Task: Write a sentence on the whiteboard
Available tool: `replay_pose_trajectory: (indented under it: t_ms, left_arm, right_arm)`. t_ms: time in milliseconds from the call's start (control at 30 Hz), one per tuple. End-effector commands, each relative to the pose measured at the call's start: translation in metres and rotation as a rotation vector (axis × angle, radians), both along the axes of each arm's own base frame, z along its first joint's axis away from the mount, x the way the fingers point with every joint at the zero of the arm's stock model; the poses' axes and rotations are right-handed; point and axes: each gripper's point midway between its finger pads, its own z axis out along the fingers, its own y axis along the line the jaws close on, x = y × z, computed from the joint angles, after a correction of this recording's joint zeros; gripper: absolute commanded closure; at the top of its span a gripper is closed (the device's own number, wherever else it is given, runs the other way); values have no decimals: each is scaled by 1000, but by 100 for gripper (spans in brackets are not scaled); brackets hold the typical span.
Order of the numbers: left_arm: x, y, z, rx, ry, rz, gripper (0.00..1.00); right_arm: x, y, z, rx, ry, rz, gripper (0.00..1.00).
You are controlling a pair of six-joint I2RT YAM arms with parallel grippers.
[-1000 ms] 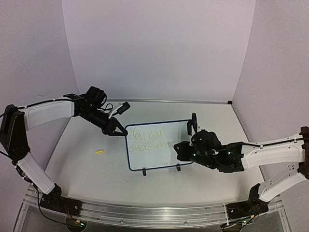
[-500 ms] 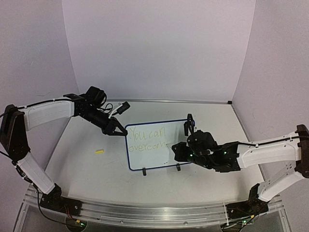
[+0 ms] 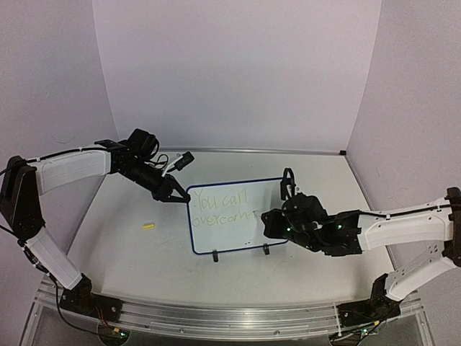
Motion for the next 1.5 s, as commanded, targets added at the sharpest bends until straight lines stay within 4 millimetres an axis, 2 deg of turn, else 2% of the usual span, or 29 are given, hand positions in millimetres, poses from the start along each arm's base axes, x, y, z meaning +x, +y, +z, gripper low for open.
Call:
replay_pose_trajectory:
  t_ms: [0,333,667,1467]
  left_arm:
    - [7,8,-17,90,-19,24,100]
    - [7,8,-16,90,-20,23,100]
    - [7,8,-16,90,-20,23,100]
    - [7,8,-16,88,-22,22,100]
  right_arm:
    - [7,-11,16,7,-40,-59,100]
    - [9,4,22,19,-60,-10,100]
    - [9,8,25,27,-71,3,100]
    - [-4,5,-22,-5,39,32,100]
